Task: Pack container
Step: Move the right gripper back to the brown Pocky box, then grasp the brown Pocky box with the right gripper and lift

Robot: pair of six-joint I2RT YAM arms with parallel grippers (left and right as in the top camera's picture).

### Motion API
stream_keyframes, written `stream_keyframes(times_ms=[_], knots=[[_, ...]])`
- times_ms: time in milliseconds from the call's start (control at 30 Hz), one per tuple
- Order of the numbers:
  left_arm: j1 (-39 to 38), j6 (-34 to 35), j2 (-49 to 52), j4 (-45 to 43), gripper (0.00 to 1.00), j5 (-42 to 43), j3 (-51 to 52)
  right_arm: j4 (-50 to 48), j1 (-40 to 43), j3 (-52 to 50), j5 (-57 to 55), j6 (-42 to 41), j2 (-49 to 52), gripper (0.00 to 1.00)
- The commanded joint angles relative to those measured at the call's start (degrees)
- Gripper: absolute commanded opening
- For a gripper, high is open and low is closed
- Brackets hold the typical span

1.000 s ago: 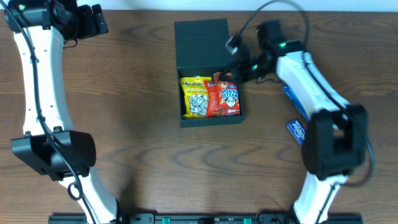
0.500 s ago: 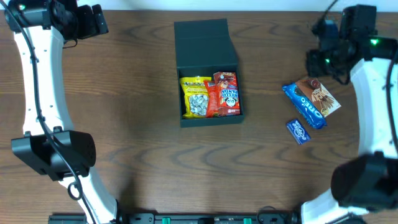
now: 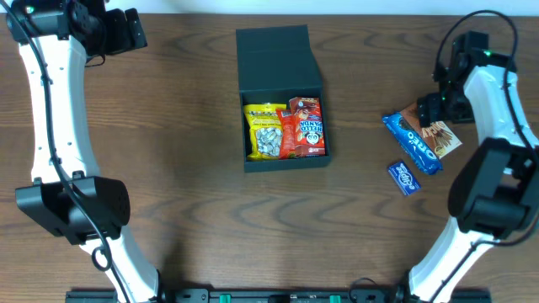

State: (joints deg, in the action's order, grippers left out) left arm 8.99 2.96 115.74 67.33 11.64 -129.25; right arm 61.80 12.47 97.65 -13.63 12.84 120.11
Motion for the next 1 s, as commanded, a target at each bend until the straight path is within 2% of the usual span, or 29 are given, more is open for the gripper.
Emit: stream_keyframes(times_ms=[0,333,600,967], knots=[[0.31,0.46,0.79,0.31,0.95,0.02,-0.33,-1.16,0.37,-0.33,-1.18,2.71,2.1,0.92],[0.31,0.48,0.79,0.57,0.95,0.02,-0.33,-7.28,2.21,-0.37,1.4,5.79,3.48,0.95],[0.31,1.81,0.79,0.59,0.95,0.02,-0.33,-6.69,1.81,-1.2,9.57,8.33,4.13,0.94],[0.31,2.43,0.79,0.55,0.95,0.02,-0.33,-7.3,1.31,-6.97,9.6,12.55,4.13,0.99]])
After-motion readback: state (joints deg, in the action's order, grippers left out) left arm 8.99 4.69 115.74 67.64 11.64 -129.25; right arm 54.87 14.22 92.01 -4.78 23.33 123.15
